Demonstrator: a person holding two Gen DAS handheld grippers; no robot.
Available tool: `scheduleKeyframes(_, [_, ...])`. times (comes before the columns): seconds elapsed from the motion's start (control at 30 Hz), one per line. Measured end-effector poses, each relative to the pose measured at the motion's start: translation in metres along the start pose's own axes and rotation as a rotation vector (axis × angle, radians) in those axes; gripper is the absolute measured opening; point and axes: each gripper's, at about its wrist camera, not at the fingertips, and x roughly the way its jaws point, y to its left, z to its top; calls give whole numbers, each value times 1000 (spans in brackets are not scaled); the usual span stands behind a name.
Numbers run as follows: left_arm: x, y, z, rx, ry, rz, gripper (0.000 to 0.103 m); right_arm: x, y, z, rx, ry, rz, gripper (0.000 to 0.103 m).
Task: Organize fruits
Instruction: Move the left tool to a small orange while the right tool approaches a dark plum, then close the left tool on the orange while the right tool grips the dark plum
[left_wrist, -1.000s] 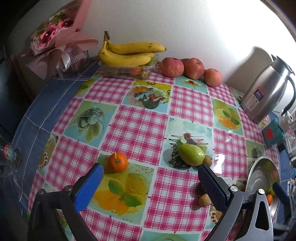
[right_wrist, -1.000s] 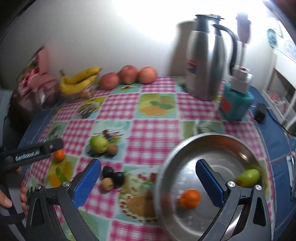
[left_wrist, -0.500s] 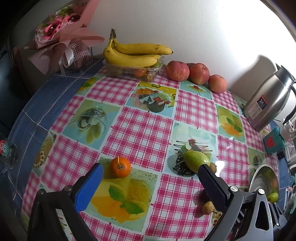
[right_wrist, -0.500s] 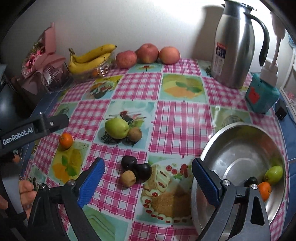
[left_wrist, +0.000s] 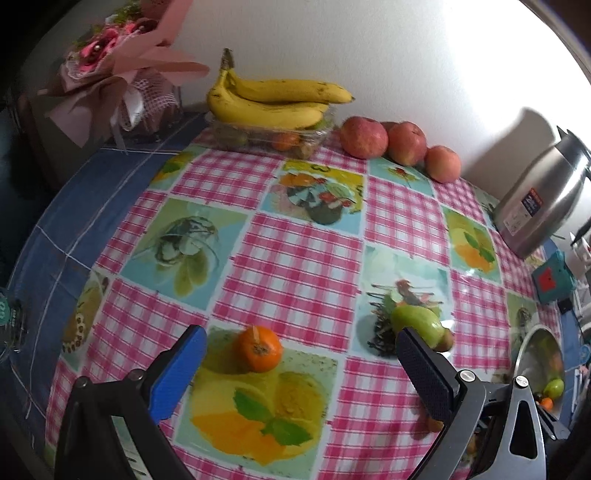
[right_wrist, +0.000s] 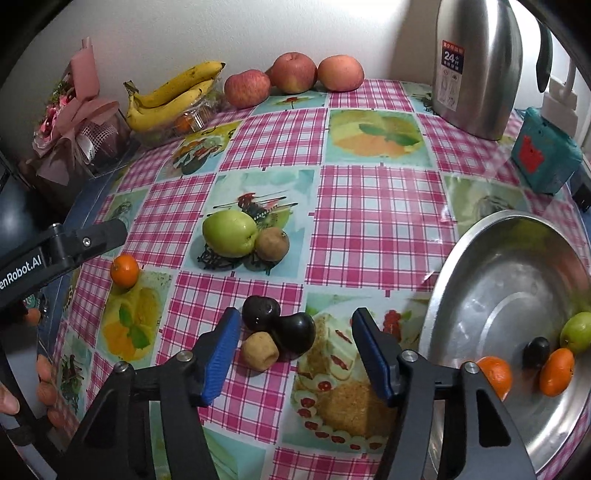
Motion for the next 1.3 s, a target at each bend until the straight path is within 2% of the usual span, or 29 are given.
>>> scheduleKeyframes(0.33, [18,28,-2,-117,59,-25,97,8,-5,0,39,26,9,54])
scheduleKeyframes(0.5, [27,26,-6,-113,85,-26,91,12,-6,-1,52,36,22,54])
scheduleKeyframes(0.6, [31,27,-7,-127,90,-41,85,13,-9,-2,67,44,29,49])
scheduleKeyframes(0.8, [37,29,-8,-144,107,-54,71,15,-12,-4,85,54,36,45])
scheduleKeyframes(0.9, [37,28,-8,-146,106,-41,61,16,-14,-4,100,57,46,43])
scheduleKeyframes(0.97, [36,31,-7,-160,102,-39,45,15,-15,-4,99,56,49,41])
scheduleKeyframes(1.03, [35,33,-7,-175,101,-44,39,15,-14,-4,99,55,52,39])
scheduleKeyframes(1.3, [41,41,-11,-218,117,-28,38,17,-15,-2,110,56,75,34])
